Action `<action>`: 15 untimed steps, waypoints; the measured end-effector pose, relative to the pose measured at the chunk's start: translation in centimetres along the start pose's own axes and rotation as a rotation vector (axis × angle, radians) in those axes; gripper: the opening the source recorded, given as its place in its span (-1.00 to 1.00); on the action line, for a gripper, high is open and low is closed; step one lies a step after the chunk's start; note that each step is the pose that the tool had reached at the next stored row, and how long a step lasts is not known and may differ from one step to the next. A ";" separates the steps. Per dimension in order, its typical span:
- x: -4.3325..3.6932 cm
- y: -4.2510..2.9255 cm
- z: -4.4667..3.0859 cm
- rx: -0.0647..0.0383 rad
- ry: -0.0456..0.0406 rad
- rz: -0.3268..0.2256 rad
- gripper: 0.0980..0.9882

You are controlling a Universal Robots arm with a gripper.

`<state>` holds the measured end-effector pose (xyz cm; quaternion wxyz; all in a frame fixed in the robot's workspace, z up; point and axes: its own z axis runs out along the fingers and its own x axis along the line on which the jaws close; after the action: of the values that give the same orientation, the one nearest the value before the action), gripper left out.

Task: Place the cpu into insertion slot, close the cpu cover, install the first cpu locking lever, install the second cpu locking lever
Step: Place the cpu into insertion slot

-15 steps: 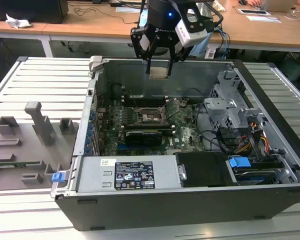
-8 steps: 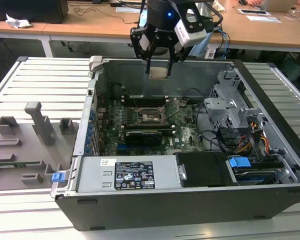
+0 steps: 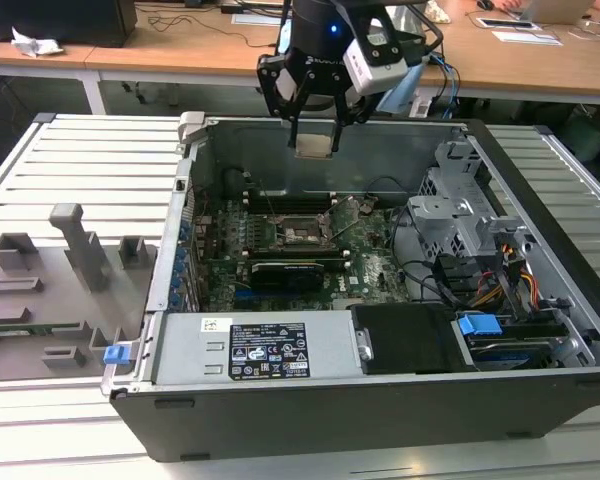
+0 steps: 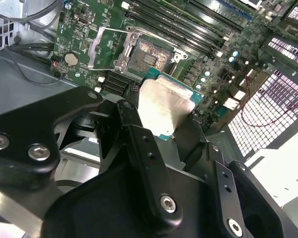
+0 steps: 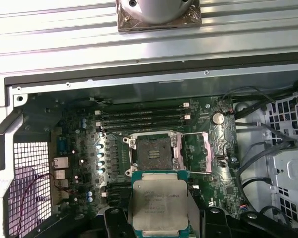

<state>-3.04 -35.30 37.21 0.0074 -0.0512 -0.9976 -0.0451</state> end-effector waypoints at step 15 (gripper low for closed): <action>0.57 -0.07 0.09 -0.002 -0.0074 0.082 -0.03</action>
<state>-3.62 -35.30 37.13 0.0055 -0.0921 -0.9947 -0.0454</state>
